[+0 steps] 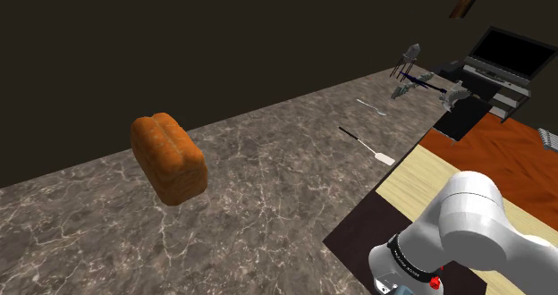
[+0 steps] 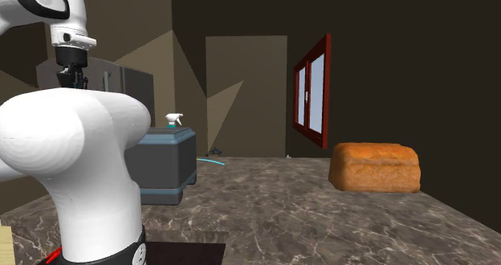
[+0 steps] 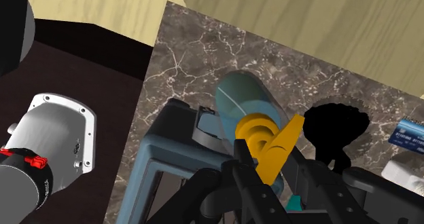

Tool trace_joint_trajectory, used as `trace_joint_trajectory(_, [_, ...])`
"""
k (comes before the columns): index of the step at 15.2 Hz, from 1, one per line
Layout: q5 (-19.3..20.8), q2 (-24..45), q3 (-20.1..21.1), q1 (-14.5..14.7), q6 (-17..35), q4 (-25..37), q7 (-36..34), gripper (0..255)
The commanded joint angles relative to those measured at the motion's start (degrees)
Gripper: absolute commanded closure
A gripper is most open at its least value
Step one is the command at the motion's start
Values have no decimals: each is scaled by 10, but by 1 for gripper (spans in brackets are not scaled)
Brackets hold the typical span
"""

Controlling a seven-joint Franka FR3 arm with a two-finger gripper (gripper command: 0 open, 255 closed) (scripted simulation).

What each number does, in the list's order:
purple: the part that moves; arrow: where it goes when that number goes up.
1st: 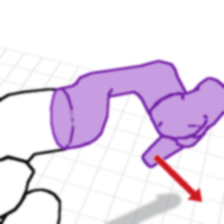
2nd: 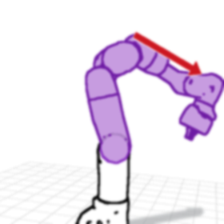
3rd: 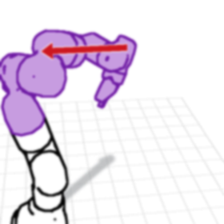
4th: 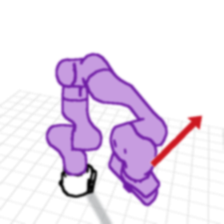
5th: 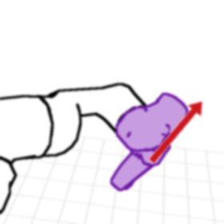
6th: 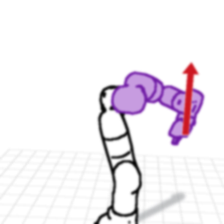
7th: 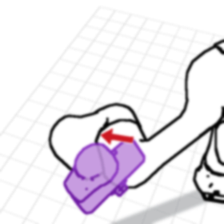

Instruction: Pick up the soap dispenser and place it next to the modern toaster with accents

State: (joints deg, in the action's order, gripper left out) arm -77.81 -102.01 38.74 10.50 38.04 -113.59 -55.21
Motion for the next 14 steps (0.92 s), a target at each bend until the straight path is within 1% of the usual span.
trace_joint_trajectory(1, [4,-2,22,23,22,-17,-5,255])
trace_joint_trajectory(7, [9,-2,81,84,82,-61,-21,255])
trace_joint_trajectory(14, [3,-2,143,143,142,-107,-38,255])
